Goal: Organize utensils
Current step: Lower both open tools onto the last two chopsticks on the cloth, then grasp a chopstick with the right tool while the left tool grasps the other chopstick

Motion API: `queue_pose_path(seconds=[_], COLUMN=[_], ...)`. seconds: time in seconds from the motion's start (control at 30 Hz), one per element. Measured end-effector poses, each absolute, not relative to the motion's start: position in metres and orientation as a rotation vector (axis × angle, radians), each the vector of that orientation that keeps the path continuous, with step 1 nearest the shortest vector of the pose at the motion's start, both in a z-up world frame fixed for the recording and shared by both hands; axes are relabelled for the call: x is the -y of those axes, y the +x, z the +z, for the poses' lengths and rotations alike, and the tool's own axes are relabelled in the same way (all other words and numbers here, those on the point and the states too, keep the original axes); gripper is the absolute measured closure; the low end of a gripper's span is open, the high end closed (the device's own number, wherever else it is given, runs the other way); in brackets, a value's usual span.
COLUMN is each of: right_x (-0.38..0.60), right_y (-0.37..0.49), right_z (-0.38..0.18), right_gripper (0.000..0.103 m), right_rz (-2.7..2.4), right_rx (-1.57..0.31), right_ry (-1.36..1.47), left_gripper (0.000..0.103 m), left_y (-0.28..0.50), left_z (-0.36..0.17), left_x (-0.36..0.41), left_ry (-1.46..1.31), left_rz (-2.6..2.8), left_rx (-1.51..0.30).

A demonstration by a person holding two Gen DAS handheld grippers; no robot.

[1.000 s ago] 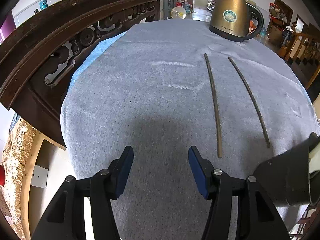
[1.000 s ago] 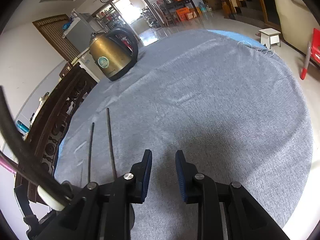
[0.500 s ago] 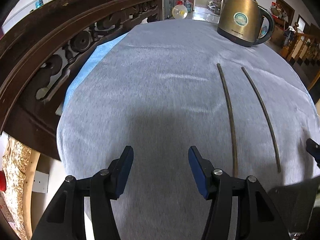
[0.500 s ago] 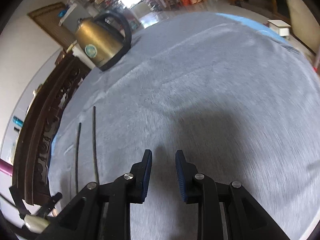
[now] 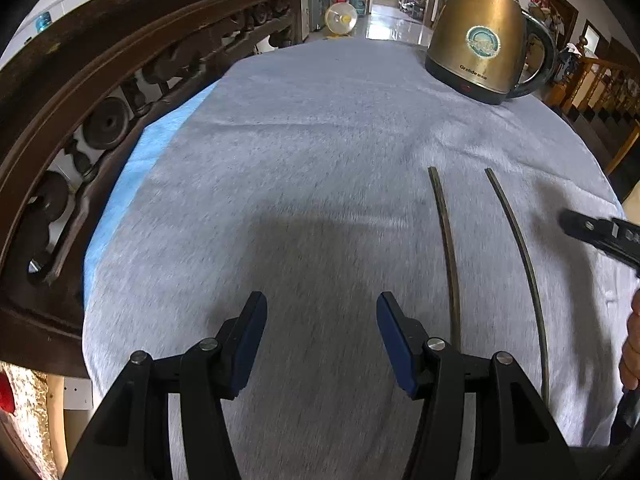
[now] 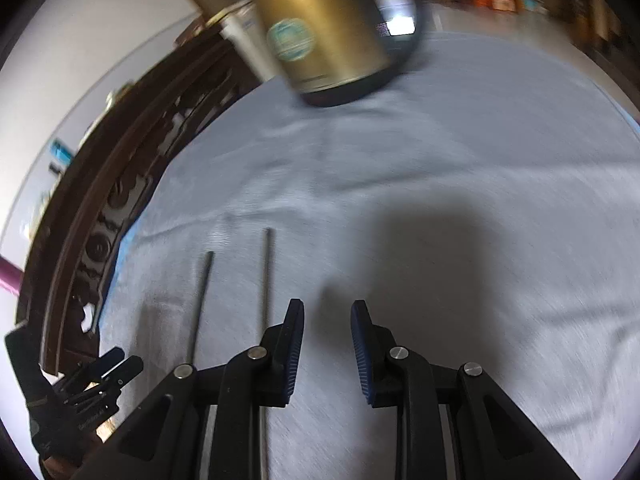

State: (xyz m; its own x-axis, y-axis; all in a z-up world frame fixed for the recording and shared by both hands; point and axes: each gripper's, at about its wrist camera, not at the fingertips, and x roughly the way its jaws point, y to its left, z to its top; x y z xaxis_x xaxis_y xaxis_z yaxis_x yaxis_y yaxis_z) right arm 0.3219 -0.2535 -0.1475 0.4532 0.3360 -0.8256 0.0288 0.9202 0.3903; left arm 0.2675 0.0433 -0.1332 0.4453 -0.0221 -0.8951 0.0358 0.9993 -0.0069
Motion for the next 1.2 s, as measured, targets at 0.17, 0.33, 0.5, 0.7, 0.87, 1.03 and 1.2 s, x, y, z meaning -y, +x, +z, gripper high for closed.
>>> queue_pose_path(seconds=[0.17, 0.33, 0.5, 0.7, 0.87, 1.03, 1.2], right_x=[0.209, 0.186, 0.177, 0.191, 0.22, 0.251, 0.265], right_y=[0.362, 0.381, 0.387, 0.372, 0.36, 0.341, 0.333], right_z=[-0.152, -0.161, -0.16, -0.16, -0.159, -0.157, -0.155], right_gripper=[0.077, 0.076, 0.09, 0.095, 0.096, 0.096, 0.095], right_rz=[0.228, 0.222, 0.198, 0.177, 0.125, 0.098, 0.109], right_rx=[-1.155, -1.21, -1.225, -1.213, -1.217, -1.238, -1.24], right_ry=[0.253, 0.155, 0.095, 0.063, 0.082, 0.116, 0.166], left_gripper=[0.045, 0.045, 0.045, 0.045, 0.051, 0.054, 0.054], left_y=[0.284, 0.304, 0.328, 0.344, 0.356, 0.367, 0.371], left_z=[-0.133, -0.131, -0.133, -0.142, -0.146, -0.149, -0.15], left_x=[-0.042, -0.032, -0.017, 0.003, 0.022, 0.031, 0.044], left_ry=[-0.002, 0.015, 0.005, 0.004, 0.003, 0.038, 0.11], left_rz=[-0.049, -0.106, -0.156, -0.201, -0.262, -0.265, -0.26], left_rx=[-1.123, -1.166, -1.202, -1.24, -1.243, -1.212, -1.179])
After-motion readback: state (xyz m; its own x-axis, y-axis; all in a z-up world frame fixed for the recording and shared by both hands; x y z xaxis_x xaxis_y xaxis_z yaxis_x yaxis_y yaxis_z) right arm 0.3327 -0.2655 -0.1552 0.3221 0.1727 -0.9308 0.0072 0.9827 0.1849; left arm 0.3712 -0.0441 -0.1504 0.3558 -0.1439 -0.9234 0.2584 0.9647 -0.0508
